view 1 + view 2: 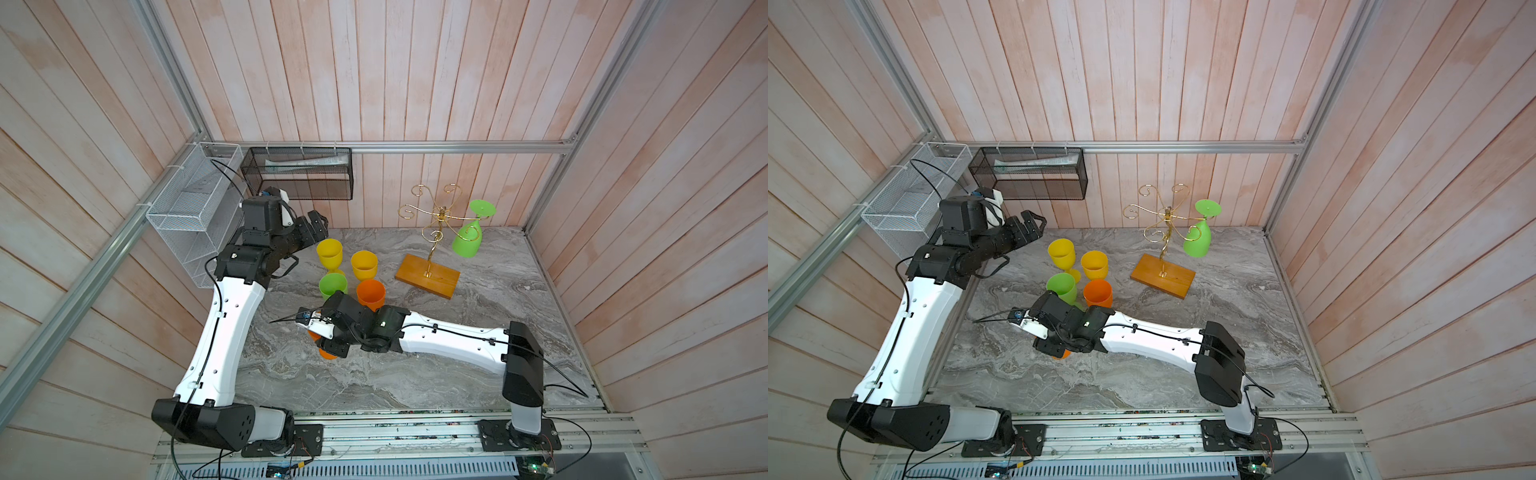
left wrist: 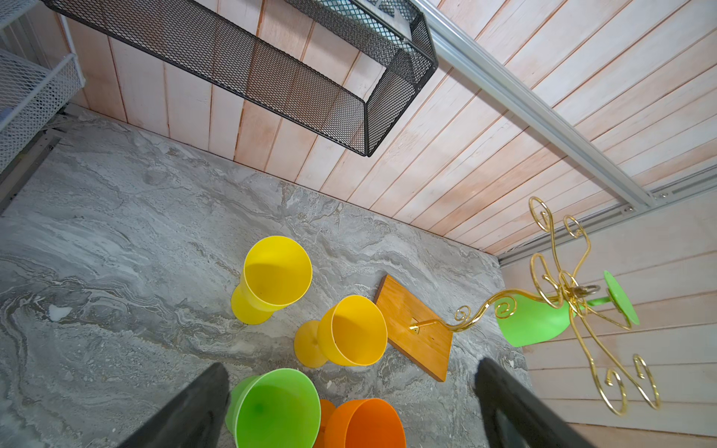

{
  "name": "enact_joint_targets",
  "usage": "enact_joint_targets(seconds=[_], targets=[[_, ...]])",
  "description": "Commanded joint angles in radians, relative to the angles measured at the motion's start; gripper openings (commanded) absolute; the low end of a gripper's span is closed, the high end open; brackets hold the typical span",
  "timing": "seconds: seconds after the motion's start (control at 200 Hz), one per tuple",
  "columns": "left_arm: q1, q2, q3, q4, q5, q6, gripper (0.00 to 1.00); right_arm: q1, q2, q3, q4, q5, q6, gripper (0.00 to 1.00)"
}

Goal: Take the wine glass off the wine glass rack
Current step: 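Lower the orange glass upright onto the table with the right gripper and open it, then move the right gripper to the hanging green glass while the left reaches the rack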

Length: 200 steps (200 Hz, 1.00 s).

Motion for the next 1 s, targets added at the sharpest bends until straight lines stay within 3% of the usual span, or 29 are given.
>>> enact_joint_targets(seconds=[0.0,0.365,0.635,0.84,0.995], targets=[[0.007,-0.003,0.020,0.020,-0.003,0.013,1.00,-0.003,-0.052,-0.018,0.015,-0.003,0.007,0.53],[0.008,0.000,0.038,0.022,0.012,0.027,1.00,-0.005,-0.227,-0.188,0.124,0.036,0.001,0.67],[0.007,-0.031,-0.010,0.093,0.029,0.059,1.00,-0.056,-0.403,-0.275,0.193,0.049,0.017,0.71],[0.005,-0.078,-0.070,0.167,0.050,0.111,1.00,-0.221,-0.525,-0.290,0.238,-0.021,0.148,0.70],[-0.004,-0.128,-0.146,0.246,0.087,0.159,1.00,-0.353,-0.593,-0.265,0.262,0.030,0.244,0.67]])
